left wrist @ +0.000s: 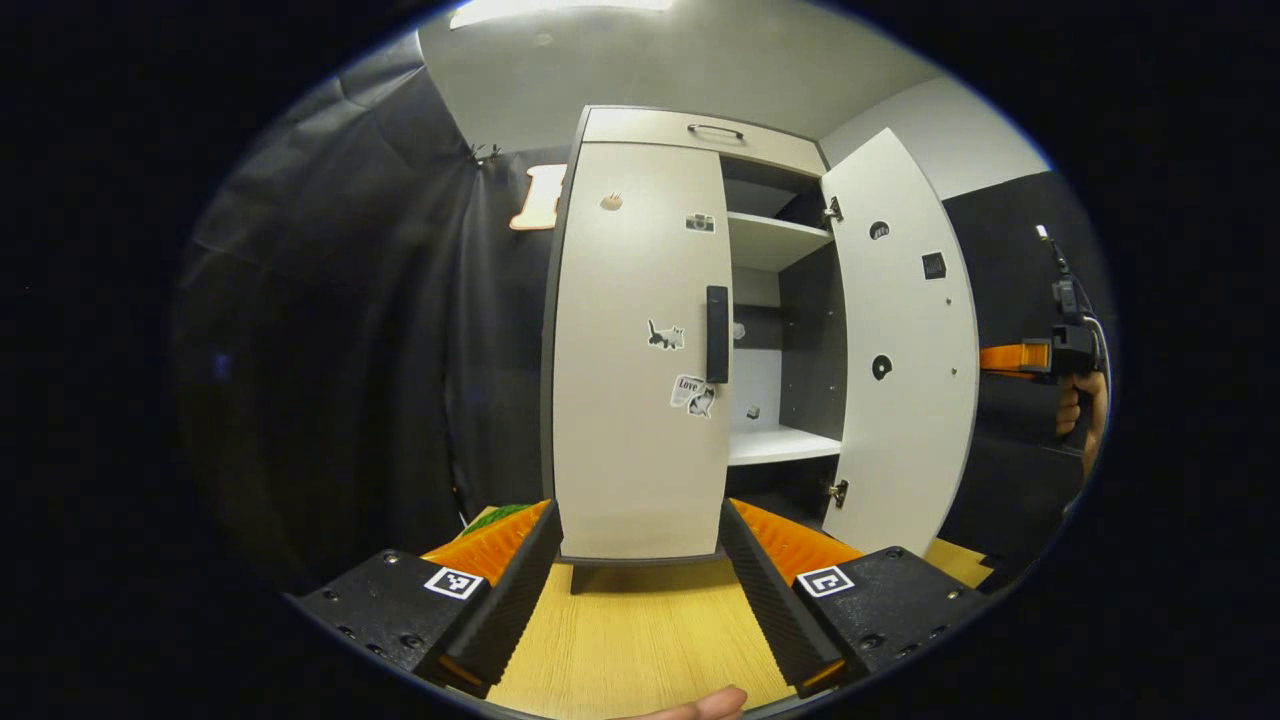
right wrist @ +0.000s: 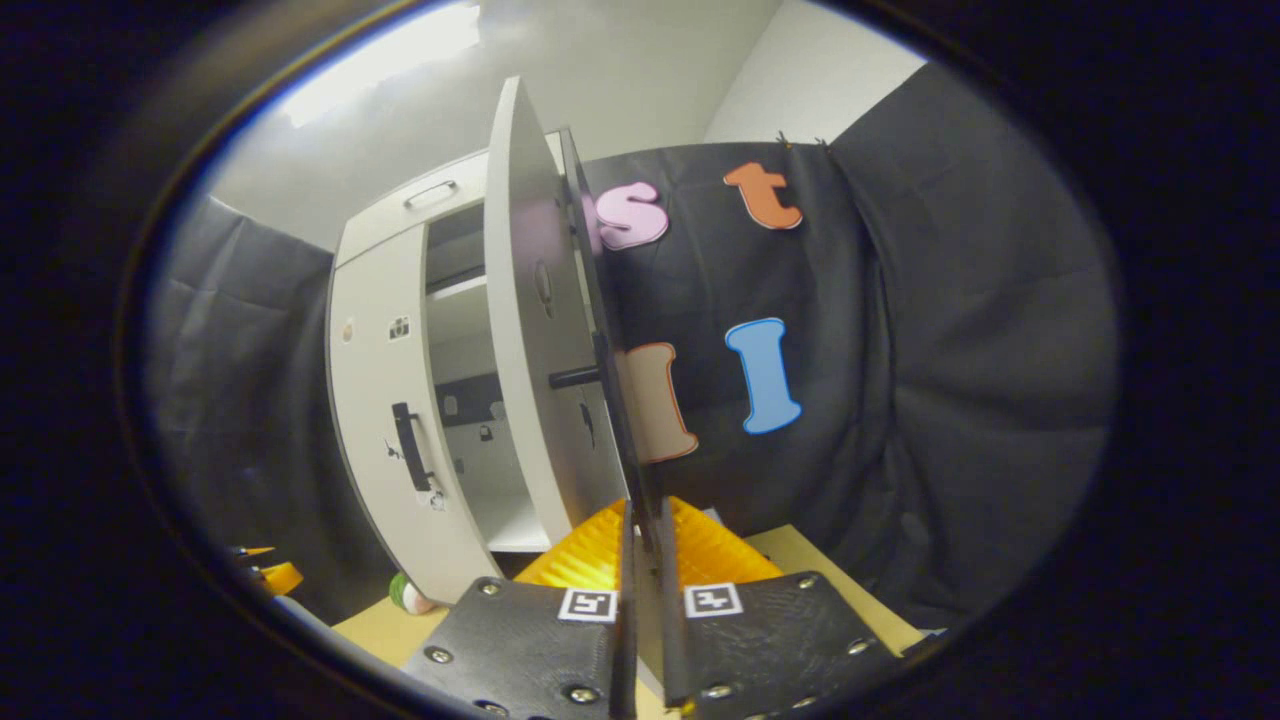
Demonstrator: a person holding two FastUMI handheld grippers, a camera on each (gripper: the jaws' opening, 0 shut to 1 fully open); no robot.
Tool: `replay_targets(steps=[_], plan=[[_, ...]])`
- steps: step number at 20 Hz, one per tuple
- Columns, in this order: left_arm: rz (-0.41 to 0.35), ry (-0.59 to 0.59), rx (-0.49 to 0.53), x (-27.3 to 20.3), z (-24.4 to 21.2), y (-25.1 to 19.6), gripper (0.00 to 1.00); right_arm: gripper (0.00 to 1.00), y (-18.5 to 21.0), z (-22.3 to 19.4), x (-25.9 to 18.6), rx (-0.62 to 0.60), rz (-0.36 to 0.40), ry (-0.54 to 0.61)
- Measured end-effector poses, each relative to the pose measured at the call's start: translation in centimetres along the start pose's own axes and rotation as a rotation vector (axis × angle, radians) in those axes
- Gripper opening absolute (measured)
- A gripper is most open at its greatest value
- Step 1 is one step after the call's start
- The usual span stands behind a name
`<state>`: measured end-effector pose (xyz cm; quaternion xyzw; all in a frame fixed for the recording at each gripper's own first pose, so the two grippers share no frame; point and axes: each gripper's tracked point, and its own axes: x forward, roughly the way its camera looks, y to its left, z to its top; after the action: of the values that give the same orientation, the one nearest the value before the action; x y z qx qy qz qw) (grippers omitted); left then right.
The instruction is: Open the right door of the double-door shoe cabinet with the right hand, and open the left door with the left hand.
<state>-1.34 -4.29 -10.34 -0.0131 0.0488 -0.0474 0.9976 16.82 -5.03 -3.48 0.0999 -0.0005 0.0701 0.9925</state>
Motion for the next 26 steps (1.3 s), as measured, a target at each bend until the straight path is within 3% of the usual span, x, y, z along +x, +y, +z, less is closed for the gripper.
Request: replay_targets(steps=[2,3,6,8,9,14,16,18,19,22,26], plan=[[-0.005,-0.016,-0.001,1.1,0.8,-0.6,0.98,0.14,-0.4,0.4,-2.4,-0.048,-0.029,-0.034],[-0.015,-0.01,-0.004,1.6,0.9,-1.1,0.98,0.26,-0.6,0.6,-3.7,-0.074,-0.042,-0.049],[-0.023,-0.001,-0.004,3.5,1.7,-1.8,0.98,0.82,-1.2,0.2,-7.6,-0.167,-0.117,-0.096],[-0.024,0.002,-0.012,5.3,2.2,-2.4,0.98,0.99,-0.4,-0.7,-10.3,-0.195,-0.138,-0.114],[-0.025,0.005,-0.017,6.3,2.4,-2.6,0.98,0.95,0.3,-1.3,-11.5,-0.176,-0.131,-0.122],[-0.012,-0.013,-0.004,11.3,4.3,-3.2,0.98,0.99,3.5,-5.6,-16.1,-0.085,-0.054,-0.097],[-0.025,-0.014,0.003,13.3,4.9,-4.0,0.98,0.95,3.5,-6.4,-17.7,-0.053,-0.058,-0.106],[-0.027,-0.031,0.005,15.3,5.8,-4.7,0.98,0.99,3.1,-6.7,-18.7,-0.048,-0.083,-0.12],[-0.036,-0.044,0.005,16.3,6.3,-5.3,0.98,0.94,2.7,-6.8,-19.3,-0.048,-0.1,-0.124],[-0.056,-0.083,0.023,19.3,8.1,-6.8,0.98,0.99,3.2,-7.7,-20.5,-0.039,-0.089,-0.117],[0.0,-0.045,0.035,22.7,8.6,-7.0,0.98,0.99,3.8,-8.1,-21.4,-0.053,-0.069,-0.119]])
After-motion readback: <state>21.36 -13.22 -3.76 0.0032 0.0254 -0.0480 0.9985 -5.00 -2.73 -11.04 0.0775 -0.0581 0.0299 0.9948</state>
